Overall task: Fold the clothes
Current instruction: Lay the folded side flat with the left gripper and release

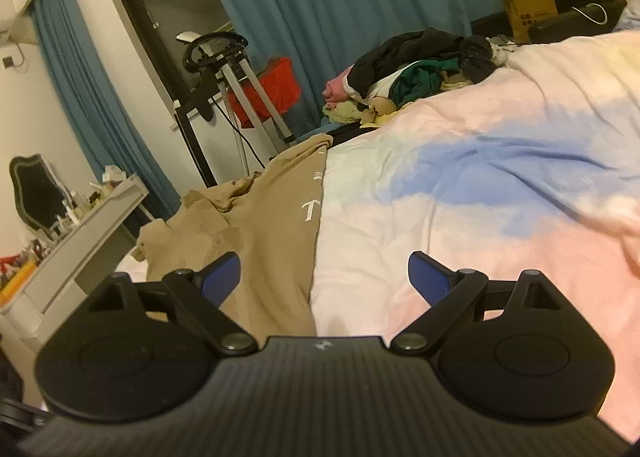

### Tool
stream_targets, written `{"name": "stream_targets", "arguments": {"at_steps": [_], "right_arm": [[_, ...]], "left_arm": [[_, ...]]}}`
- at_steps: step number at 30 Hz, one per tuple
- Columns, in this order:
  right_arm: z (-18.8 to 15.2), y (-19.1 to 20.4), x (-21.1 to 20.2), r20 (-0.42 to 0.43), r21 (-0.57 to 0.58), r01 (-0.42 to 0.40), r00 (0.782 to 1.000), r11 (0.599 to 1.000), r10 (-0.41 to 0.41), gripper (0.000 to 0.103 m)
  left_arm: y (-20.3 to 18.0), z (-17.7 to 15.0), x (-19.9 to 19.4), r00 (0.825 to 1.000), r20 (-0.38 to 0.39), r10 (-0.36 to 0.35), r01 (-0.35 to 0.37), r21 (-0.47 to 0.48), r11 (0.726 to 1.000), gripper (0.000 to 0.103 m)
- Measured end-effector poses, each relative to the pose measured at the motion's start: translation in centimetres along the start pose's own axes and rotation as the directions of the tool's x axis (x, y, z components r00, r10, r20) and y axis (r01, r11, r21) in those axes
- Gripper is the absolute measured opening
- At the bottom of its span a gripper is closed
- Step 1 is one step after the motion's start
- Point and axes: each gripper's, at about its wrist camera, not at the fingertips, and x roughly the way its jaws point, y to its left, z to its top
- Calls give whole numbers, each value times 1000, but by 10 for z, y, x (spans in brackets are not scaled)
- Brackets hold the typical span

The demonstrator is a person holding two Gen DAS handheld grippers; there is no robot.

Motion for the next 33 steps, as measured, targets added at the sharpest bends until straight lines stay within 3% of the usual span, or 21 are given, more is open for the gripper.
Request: {"name": "stream_targets", "arguments": {"at_steps": [2, 4, 6, 7, 8, 12, 15, 18, 20, 24, 28, 33], "right_arm": [[-3, 2, -10, -1, -1, -5, 1000, 1000, 5, 92], [-5, 6, -15, -4, -11, -10, 1000, 1000, 10, 92], [-7, 9, -17, -10, -13, -21, 1000, 1000, 21, 92], [-7, 10, -18, -11, -15, -25, 1000, 1000, 25, 92], [-8, 12, -19, -12, -17, -29, 1000, 999, 29, 92], [-9, 16, -23, -9, -38, -44, 999, 998, 43, 92], [-10, 18, -24, -4, -47, -52, 999, 998, 52, 92], [-9, 21, -23, -2, -59, -57, 998, 997, 57, 92], [-8, 24, -24, 2, -70, -58, 998, 996, 58, 92], [-5, 25, -33, 35, -81, -51, 998, 995, 54, 92], [2, 23, -47, 78, -85, -37, 996, 996, 44, 92], [8, 17, -60, 131, -133, 28, 991, 991, -10, 92]], "left_arm": [[-5, -4, 0, 1000, -19, -2, 3, 30, 1000, 52], [-11, -5, 3, 999, -39, 2, 1, 70, 998, 44], [-14, -8, 4, 999, -48, 13, -8, 99, 995, 13], [-14, -8, 5, 998, -58, 10, -5, 99, 995, 5], [-14, -8, 5, 998, -65, 12, -6, 102, 995, 4], [-30, -17, -19, 992, 11, 122, -122, 209, 970, 3], [-31, -27, -24, 978, 45, 206, -210, 254, 944, 3], [-33, -28, -25, 976, 62, 209, -218, 272, 937, 5], [-39, -29, -31, 976, 95, 198, -217, 292, 931, 18], [-63, -27, -49, 960, 217, 176, -246, 357, 901, 65], [-101, -15, -64, 918, 368, 148, -299, 395, 869, 84], [-149, 5, -72, 853, 516, 70, -312, 400, 862, 102]]}}
